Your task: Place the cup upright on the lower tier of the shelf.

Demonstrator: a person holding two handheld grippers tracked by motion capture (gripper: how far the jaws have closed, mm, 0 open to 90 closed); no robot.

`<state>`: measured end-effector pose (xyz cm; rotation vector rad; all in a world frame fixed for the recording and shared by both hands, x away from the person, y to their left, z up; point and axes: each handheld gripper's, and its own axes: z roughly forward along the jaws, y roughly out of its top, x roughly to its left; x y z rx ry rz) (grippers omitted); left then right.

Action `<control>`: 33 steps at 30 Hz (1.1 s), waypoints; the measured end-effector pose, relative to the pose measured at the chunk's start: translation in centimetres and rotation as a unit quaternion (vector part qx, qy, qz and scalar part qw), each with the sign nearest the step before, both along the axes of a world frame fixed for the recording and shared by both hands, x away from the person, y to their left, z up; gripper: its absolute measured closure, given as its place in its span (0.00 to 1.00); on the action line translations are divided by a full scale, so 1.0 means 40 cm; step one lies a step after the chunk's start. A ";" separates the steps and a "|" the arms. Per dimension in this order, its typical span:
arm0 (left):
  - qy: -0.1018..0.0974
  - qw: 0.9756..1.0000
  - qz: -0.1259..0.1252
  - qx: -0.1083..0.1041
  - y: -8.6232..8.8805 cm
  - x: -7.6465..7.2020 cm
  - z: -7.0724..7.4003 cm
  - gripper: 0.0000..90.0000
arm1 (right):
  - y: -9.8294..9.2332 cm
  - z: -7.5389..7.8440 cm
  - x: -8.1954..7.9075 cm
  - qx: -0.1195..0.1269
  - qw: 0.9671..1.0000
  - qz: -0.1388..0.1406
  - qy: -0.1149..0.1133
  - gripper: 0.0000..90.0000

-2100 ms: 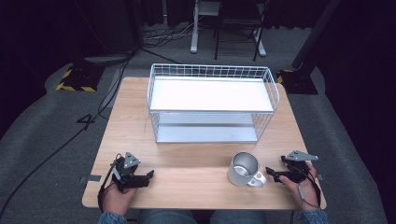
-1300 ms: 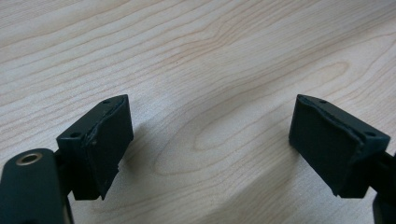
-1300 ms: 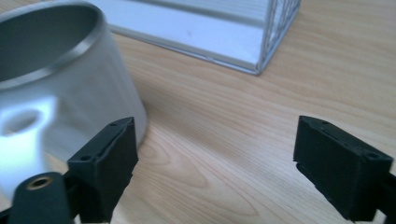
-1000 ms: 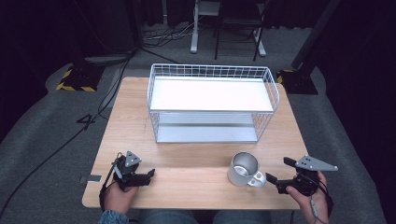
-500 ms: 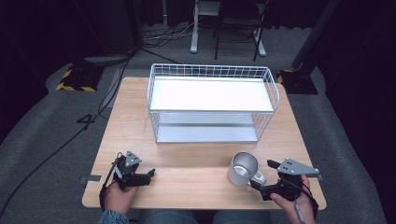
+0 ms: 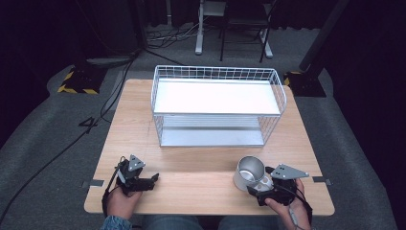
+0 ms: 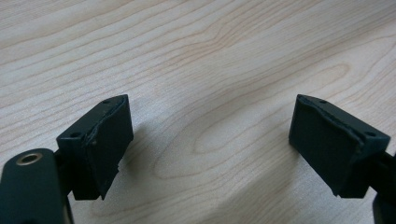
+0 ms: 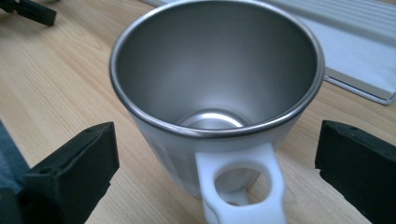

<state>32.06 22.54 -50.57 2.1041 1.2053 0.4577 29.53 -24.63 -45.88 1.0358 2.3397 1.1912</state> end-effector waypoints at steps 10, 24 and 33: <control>0.001 1.000 0.001 -0.002 -0.001 0.000 0.000 0.16 | 0.015 -0.018 0.016 -0.014 1.000 0.001 -0.009 0.07; 0.000 1.000 0.001 -0.002 -0.001 0.000 0.000 0.16 | 0.040 -0.018 0.037 -0.035 0.999 0.012 0.011 0.10; 0.000 1.000 0.001 -0.002 -0.001 0.000 0.000 0.16 | 0.054 -0.022 0.053 -0.029 0.999 0.014 0.009 0.07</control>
